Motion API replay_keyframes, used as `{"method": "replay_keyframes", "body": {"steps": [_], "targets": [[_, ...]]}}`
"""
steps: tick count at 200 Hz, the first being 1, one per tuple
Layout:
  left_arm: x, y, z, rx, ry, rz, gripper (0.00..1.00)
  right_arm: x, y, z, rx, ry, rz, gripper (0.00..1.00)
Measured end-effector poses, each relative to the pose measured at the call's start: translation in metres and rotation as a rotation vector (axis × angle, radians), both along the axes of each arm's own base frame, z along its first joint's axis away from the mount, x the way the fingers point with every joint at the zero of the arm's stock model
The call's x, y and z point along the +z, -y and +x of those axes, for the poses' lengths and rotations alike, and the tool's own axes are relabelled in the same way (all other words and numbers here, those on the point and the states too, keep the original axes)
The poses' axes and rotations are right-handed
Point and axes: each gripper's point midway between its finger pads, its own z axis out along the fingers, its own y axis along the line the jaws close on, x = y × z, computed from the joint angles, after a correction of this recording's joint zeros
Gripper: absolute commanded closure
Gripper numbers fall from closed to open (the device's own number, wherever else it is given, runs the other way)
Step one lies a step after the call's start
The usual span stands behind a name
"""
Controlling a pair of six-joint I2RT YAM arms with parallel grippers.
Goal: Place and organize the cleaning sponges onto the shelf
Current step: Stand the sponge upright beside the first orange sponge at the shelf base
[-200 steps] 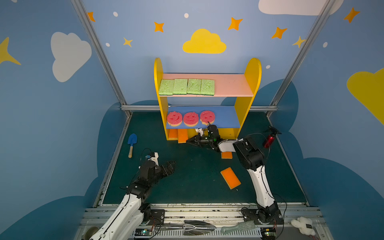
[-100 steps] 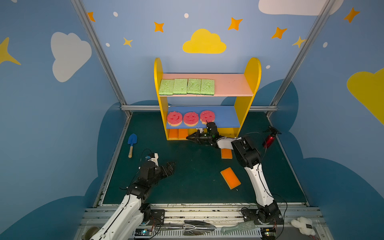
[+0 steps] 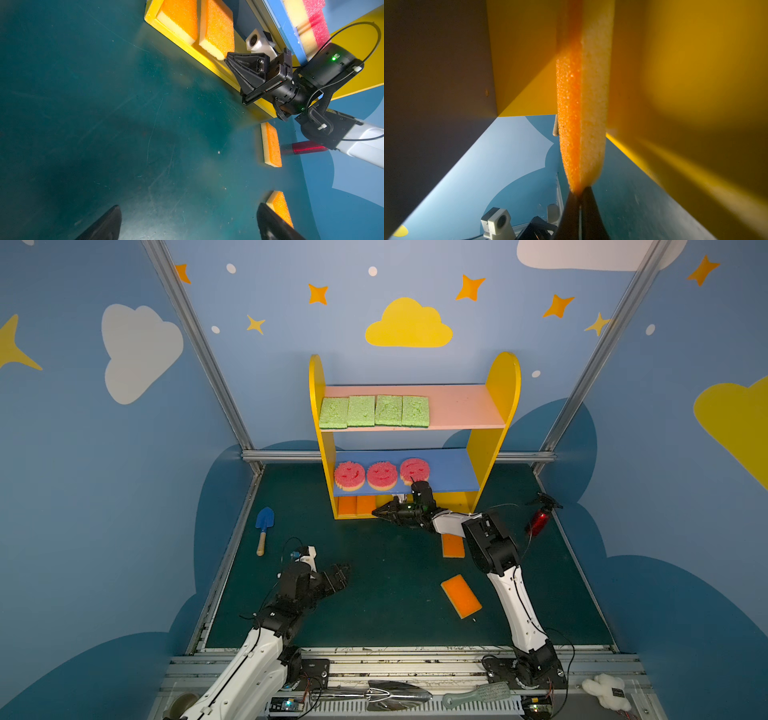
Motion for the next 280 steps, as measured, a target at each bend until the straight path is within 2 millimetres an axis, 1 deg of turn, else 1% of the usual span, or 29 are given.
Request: {"method": "replay_keyframes", "body": {"steps": [23,47,75,95,112,130,150,192,219,244,250,264,280], "targets": [[-0.003,-0.001,-0.001,0.002,-0.005,0.002,0.0,-0.006,0.004,0.001,-0.026,-0.015,-0.001,0.97],[-0.006,-0.001,-0.003,0.004,-0.013,0.001,0.0,-0.008,0.007,0.004,-0.045,-0.022,0.002,0.96],[0.0,-0.001,-0.003,0.006,0.008,-0.005,0.0,-0.007,0.007,0.005,-0.045,-0.02,-0.003,0.94],[0.002,-0.002,-0.003,0.009,0.018,-0.006,0.0,-0.004,0.003,0.006,-0.033,-0.012,-0.015,0.91],[0.002,-0.002,-0.003,0.009,0.015,-0.006,0.0,-0.004,0.002,0.007,-0.029,-0.01,-0.026,0.84],[0.001,-0.002,-0.004,0.009,0.011,-0.005,0.0,-0.005,0.002,0.007,-0.026,-0.011,-0.036,0.71],[0.001,-0.002,-0.004,0.009,0.012,-0.005,0.0,-0.006,0.003,0.007,-0.027,-0.004,-0.044,0.58],[0.003,-0.002,-0.004,0.009,0.017,-0.007,0.0,-0.008,0.004,0.008,-0.03,0.012,-0.053,0.47],[0.002,-0.002,-0.005,0.009,0.015,-0.007,0.0,-0.019,0.009,0.003,-0.038,-0.01,-0.075,0.39],[0.004,-0.002,-0.005,0.009,0.022,-0.008,0.0,-0.021,0.016,0.001,-0.044,-0.013,-0.079,0.38],[0.004,-0.002,-0.005,0.009,0.024,-0.009,0.0,-0.021,0.018,0.0,-0.046,-0.015,-0.081,0.4],[0.005,-0.002,-0.005,0.009,0.027,-0.01,0.0,-0.021,0.022,-0.003,-0.05,-0.022,-0.087,0.49],[0.006,-0.002,-0.005,0.009,0.031,-0.011,0.0,-0.027,0.025,-0.005,-0.062,-0.04,-0.099,0.66]]}}
